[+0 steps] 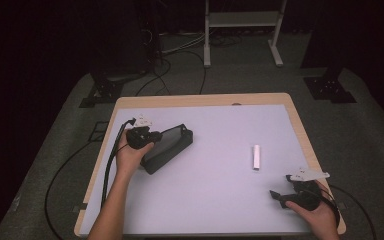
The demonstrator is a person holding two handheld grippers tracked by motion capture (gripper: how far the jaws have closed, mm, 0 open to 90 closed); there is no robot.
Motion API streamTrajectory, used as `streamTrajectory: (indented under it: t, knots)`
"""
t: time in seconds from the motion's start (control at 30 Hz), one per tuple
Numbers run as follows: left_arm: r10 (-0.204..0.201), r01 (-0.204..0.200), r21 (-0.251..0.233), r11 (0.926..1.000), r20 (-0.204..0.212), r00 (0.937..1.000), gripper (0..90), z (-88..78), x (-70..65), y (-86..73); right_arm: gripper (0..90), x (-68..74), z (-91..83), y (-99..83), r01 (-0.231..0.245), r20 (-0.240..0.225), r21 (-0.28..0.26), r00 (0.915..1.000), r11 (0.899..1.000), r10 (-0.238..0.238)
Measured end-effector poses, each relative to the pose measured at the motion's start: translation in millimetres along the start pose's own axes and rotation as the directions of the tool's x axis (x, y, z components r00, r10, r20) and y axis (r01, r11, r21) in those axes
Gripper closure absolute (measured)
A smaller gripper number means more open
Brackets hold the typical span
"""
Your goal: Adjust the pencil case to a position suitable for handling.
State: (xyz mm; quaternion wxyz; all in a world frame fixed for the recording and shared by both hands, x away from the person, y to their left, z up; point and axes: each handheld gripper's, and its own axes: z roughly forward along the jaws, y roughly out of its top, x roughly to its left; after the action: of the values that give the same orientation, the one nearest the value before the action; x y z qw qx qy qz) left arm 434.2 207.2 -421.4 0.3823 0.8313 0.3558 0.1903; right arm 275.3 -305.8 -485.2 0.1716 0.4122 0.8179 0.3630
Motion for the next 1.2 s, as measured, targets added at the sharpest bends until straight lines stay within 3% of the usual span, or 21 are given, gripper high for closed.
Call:
streamTrajectory:
  t: [0.27, 0.6, 0.9, 1.2]
  knots:
    - [-0.010, 0.010, 0.003, 0.9999, 0.017, 0.9998, 88.1, 1.6, 2.8, -0.4, 11.9, 0.1, 0.0, 0.0, 0.000, 0.001, 0.000, 1.0000, 1.000, 0.000]
    - [-0.007, 0.007, -0.010, 0.9999, 0.044, 0.9990, 88.5, -2.1, 1.9, 1.5, 11.8, 0.1, 0.0, 0.0, 0.000, 0.001, 0.000, 1.0000, 1.000, 0.000]
    - [0.021, -0.020, -0.015, 0.9997, 0.089, 0.9958, 88.5, -8.7, -4.5, 5.8, 11.8, 0.1, 0.0, -0.1, 0.001, 0.001, 0.000, 1.0000, 1.000, -0.001]
    - [0.039, -0.035, -0.031, 0.9989, 0.150, 0.9879, 88.6, -12.6, -13.3, 8.7, 11.8, 0.1, -0.1, -0.1, 0.001, 0.001, 0.000, 1.0000, 1.000, -0.001]
